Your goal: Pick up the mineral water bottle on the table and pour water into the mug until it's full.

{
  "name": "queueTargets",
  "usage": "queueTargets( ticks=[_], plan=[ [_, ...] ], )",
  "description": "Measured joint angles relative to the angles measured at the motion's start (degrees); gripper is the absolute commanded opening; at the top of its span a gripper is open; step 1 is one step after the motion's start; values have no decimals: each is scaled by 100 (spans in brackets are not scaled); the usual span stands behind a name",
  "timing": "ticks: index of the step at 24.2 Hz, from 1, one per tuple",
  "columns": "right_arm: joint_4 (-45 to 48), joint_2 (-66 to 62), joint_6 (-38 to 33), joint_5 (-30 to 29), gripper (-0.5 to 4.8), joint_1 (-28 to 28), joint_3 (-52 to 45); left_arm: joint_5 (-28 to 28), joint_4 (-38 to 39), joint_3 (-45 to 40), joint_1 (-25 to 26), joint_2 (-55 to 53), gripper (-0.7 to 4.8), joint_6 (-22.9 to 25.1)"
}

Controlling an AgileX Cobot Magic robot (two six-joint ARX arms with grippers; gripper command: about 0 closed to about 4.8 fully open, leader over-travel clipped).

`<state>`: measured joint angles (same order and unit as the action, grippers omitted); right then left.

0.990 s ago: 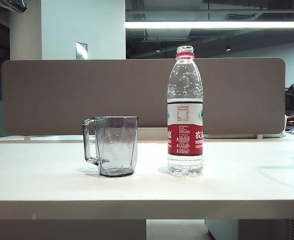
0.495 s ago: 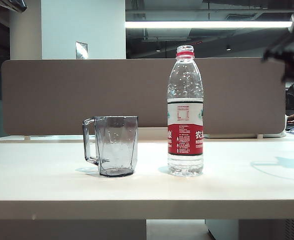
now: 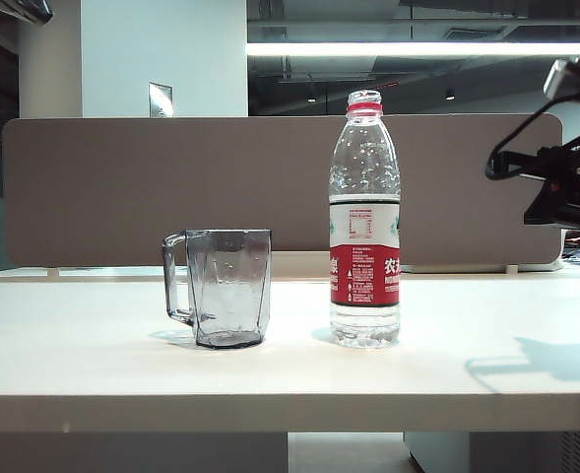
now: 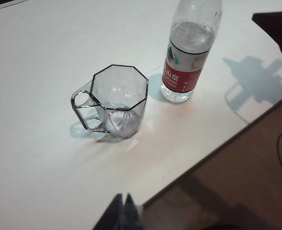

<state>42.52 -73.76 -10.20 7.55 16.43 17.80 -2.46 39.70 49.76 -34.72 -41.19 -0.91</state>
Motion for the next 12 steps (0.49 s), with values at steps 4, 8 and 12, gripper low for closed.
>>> queueTargets(
  ticks=[4, 8, 12],
  plan=[
    [-114, 874, 9, 369, -1, 629, -400, -2, 2, 0, -2, 0, -5, 0],
    [-649, 1447, 15, 404, 9, 1132, -461, 0, 0, 0, 0, -2, -5, 0],
    [-1342, 1532, 214, 424, 64, 1574, -516, 0, 2, 0, 0, 0, -5, 0]
  ],
)
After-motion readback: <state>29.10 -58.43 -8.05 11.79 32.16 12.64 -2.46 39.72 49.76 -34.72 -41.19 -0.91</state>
